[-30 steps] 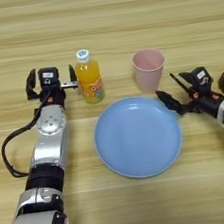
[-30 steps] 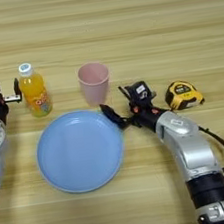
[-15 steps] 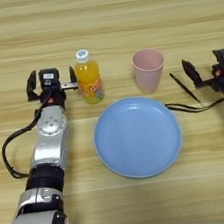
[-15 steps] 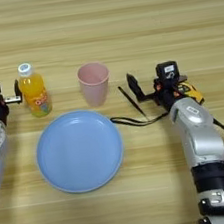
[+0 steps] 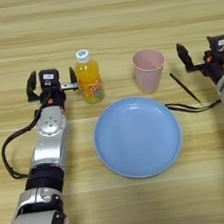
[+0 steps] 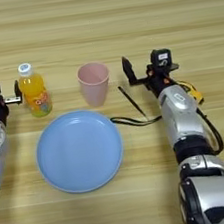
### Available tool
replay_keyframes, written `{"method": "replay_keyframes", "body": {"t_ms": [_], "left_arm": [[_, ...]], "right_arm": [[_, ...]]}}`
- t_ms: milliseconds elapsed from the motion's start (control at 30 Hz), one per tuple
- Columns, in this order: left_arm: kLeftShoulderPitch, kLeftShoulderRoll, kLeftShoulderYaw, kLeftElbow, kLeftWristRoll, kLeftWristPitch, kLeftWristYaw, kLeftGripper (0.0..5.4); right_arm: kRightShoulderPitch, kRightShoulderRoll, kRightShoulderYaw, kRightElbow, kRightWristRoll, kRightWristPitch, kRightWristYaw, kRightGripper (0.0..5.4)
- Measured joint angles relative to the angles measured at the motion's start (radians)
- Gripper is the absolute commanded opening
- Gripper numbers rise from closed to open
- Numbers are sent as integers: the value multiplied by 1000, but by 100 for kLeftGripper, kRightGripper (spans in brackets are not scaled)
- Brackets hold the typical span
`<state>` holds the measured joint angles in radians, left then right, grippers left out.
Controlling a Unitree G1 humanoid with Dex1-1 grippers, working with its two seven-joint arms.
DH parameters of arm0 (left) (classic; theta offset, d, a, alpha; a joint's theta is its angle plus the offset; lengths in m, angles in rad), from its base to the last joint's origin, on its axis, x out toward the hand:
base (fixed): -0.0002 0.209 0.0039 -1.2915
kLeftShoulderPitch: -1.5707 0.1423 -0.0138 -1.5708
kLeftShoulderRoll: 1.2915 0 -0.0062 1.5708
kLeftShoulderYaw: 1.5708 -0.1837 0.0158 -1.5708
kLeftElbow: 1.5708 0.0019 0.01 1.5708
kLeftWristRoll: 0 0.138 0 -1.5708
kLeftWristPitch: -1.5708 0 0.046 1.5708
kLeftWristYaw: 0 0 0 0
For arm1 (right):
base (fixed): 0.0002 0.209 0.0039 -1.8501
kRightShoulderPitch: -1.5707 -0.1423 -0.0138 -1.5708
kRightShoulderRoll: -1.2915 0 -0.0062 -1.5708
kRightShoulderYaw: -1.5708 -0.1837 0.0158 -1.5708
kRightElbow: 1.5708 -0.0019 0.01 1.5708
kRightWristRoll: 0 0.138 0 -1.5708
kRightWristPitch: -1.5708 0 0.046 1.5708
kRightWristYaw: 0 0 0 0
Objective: Move the objects on the table
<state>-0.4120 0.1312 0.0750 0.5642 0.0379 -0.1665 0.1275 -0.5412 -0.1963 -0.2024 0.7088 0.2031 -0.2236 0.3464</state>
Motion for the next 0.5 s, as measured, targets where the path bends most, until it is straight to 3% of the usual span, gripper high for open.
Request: {"method": "replay_keyframes", "body": {"t_ms": [367,500], "left_arm": [[3,9,31,-2,-7,-3,-13,540],[47,5,41,-82,-9,3,-11,540]], "right_arm": [[-22,12,14,57,-11,-34,-10,538],[-30,16,16,69,-15,-48,-16,538]]}}
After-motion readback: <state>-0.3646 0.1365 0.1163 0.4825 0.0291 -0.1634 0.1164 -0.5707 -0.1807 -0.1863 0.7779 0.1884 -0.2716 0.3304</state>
